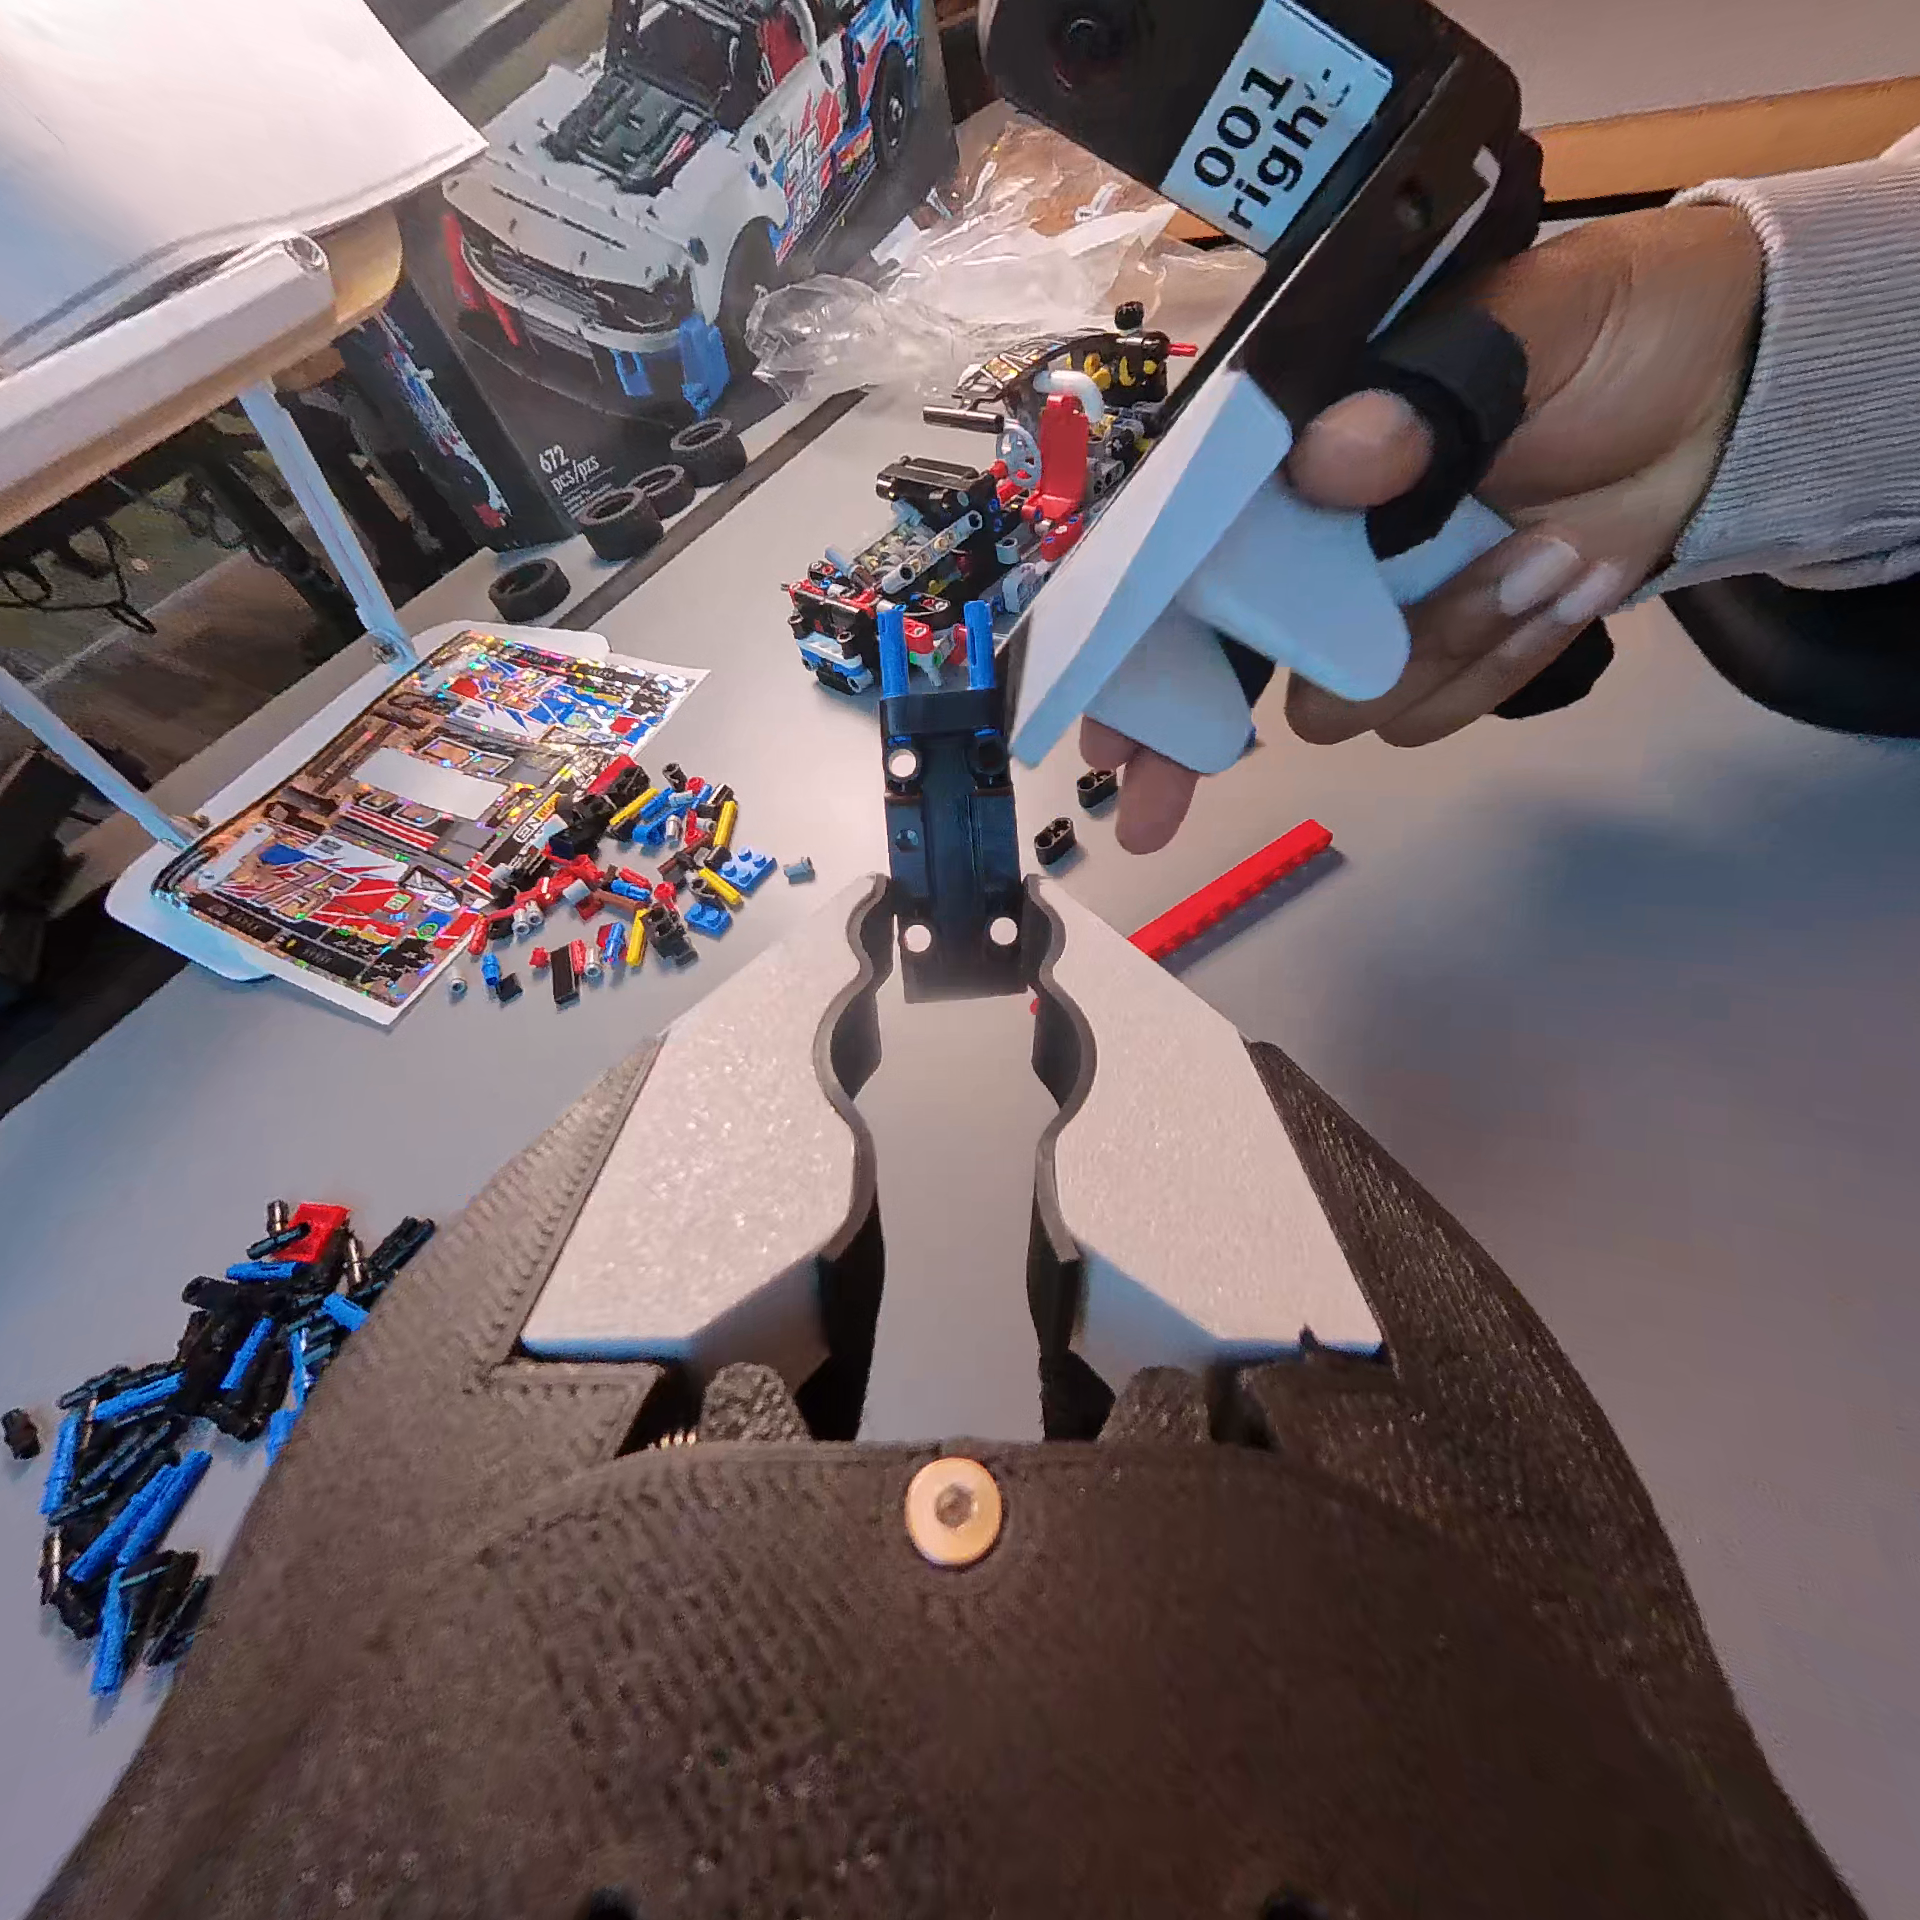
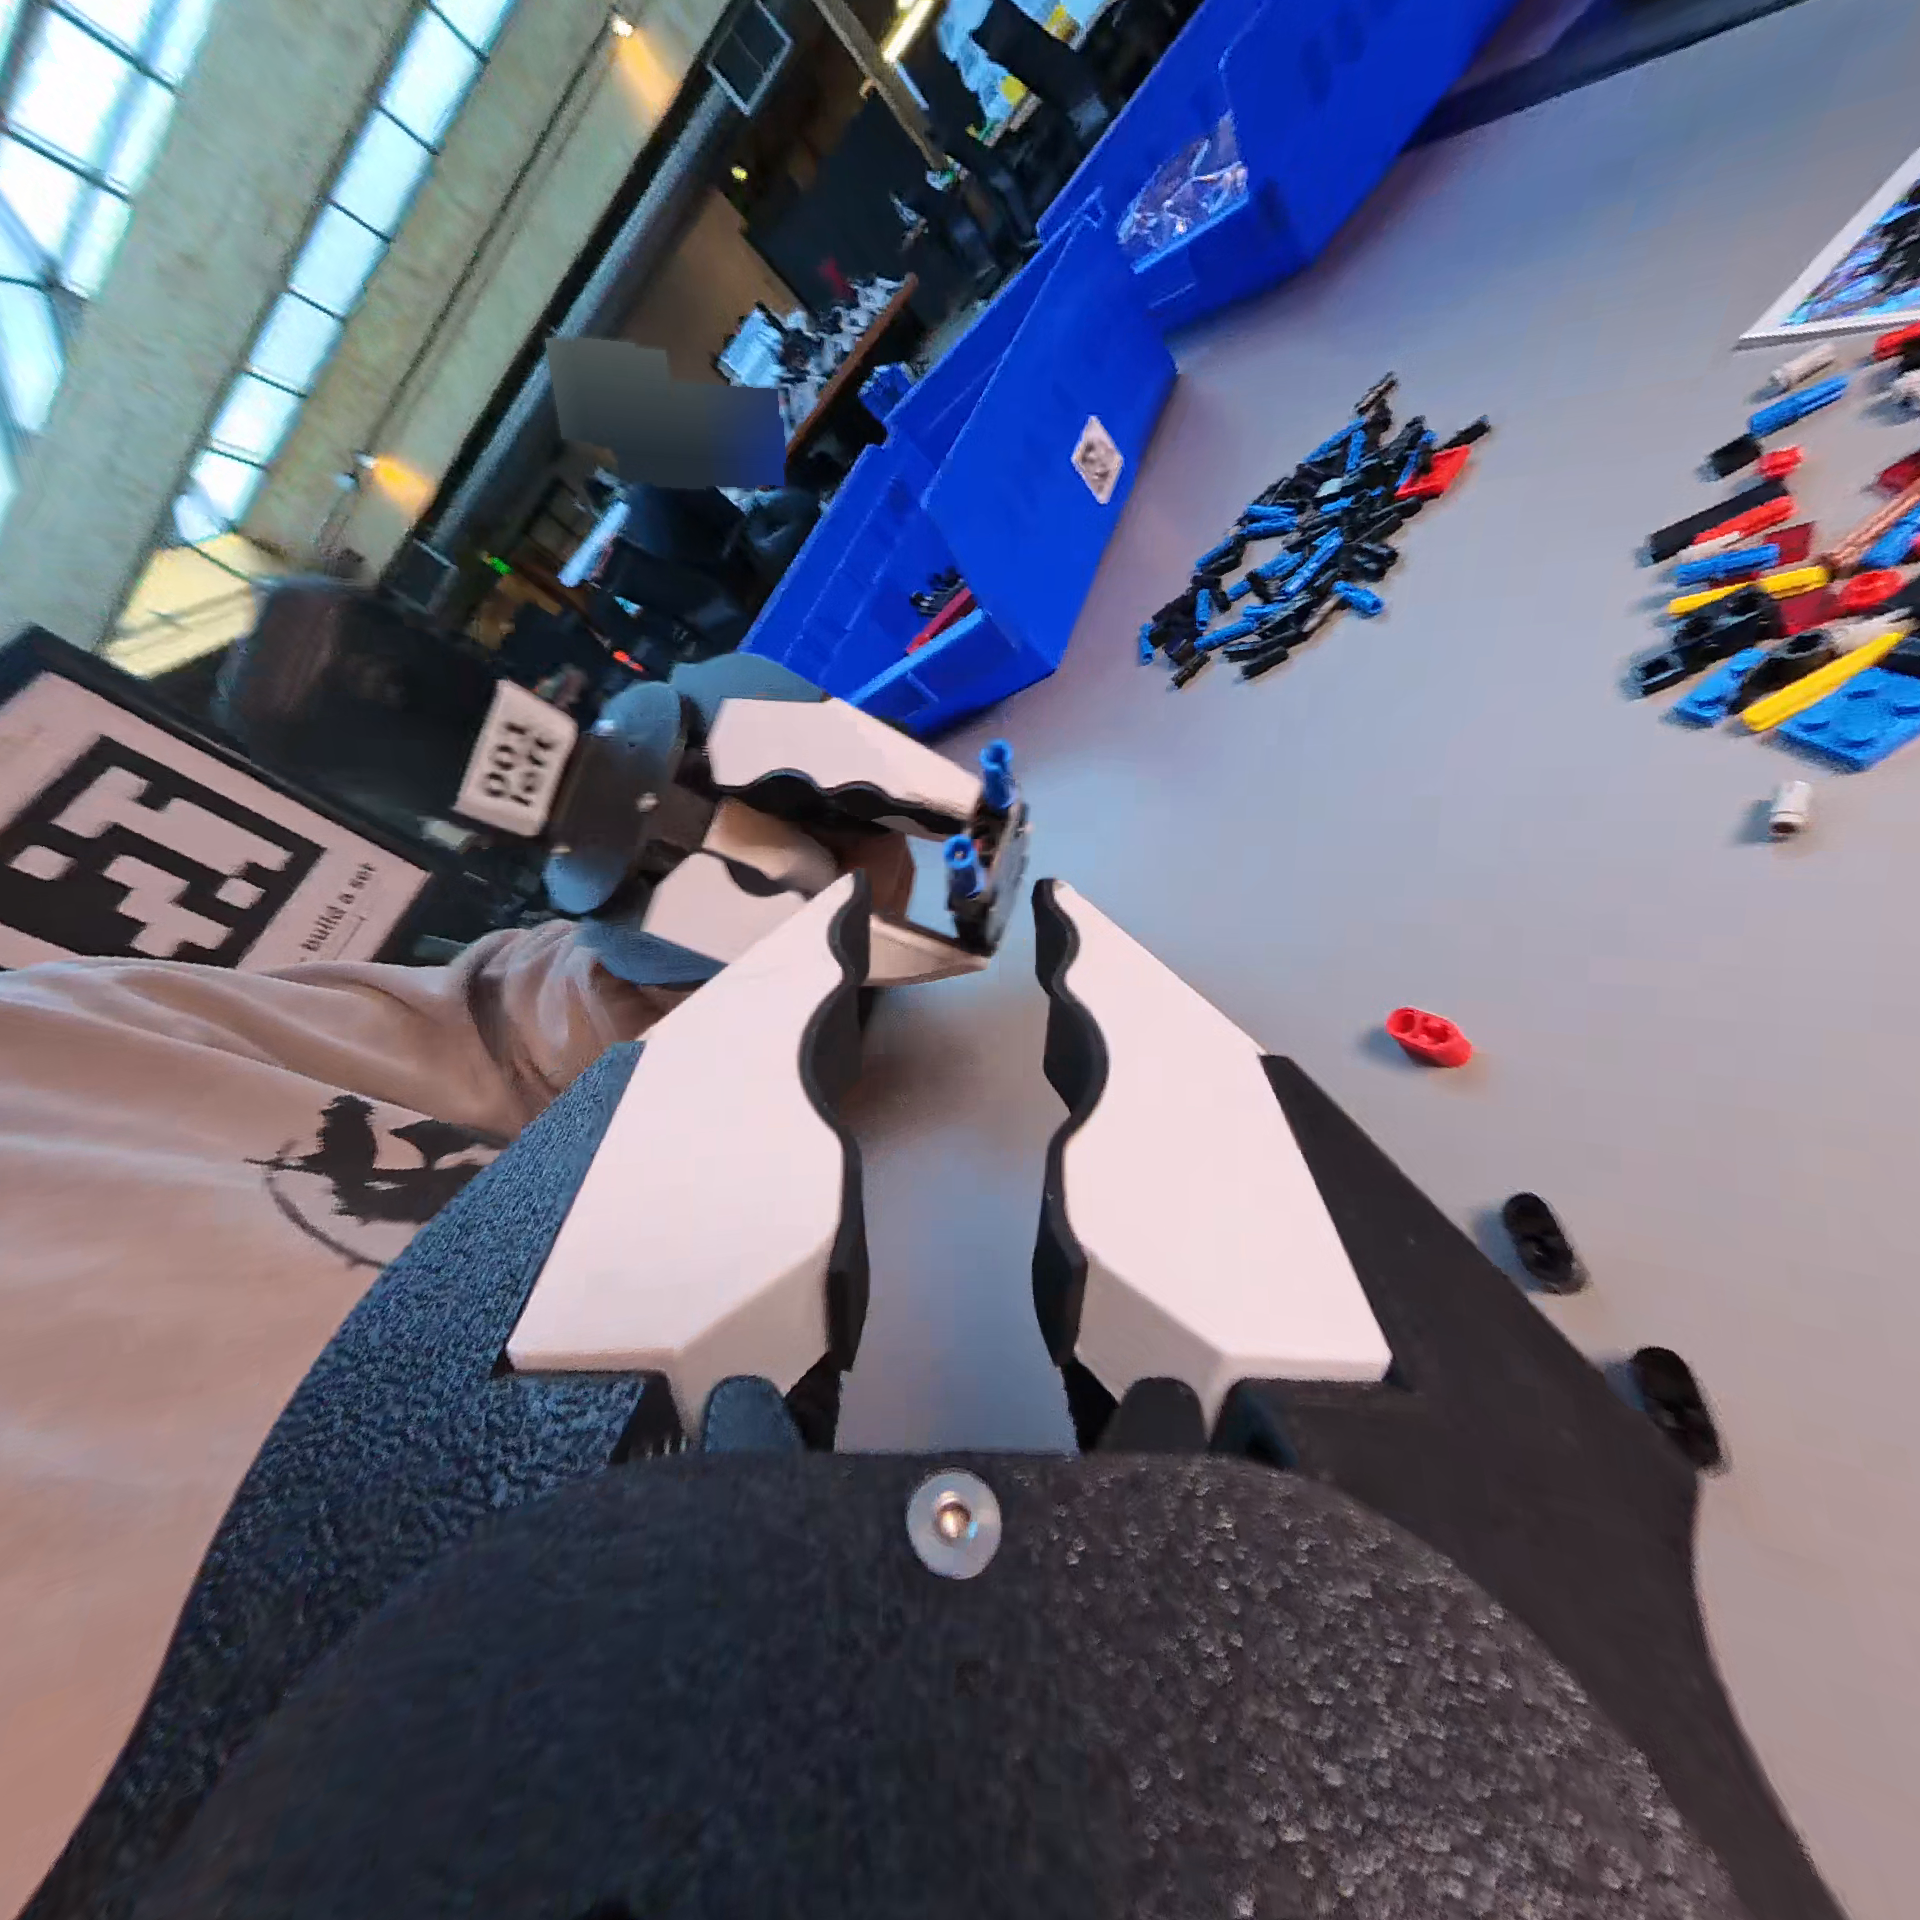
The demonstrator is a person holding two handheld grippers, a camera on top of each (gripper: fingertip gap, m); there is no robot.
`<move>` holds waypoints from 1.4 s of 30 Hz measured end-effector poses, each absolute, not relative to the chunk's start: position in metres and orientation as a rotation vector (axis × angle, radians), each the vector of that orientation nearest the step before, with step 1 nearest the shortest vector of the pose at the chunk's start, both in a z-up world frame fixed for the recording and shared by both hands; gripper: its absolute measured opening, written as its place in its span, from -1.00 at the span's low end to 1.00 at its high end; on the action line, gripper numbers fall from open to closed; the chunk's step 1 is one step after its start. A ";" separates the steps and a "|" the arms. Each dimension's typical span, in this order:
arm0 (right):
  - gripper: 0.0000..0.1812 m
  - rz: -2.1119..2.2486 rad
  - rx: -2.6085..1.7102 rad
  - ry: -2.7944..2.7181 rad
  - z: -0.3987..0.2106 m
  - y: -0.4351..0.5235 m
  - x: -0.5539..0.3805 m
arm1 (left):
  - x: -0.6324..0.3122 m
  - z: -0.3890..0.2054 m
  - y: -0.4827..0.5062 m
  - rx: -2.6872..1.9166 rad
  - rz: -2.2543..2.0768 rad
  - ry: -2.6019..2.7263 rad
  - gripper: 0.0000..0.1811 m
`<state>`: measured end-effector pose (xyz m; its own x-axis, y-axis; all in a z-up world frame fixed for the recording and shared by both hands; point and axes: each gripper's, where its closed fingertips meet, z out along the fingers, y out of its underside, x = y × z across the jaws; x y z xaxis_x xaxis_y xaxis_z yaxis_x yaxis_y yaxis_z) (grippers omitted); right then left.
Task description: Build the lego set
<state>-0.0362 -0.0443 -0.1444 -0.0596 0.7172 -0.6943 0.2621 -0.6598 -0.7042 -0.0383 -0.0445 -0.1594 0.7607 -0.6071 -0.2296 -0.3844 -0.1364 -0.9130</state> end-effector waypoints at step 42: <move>-0.95 0.551 -1.403 -1.704 -0.166 -0.011 -0.009 | -0.024 -0.189 -0.060 -2.034 -1.244 0.372 -0.94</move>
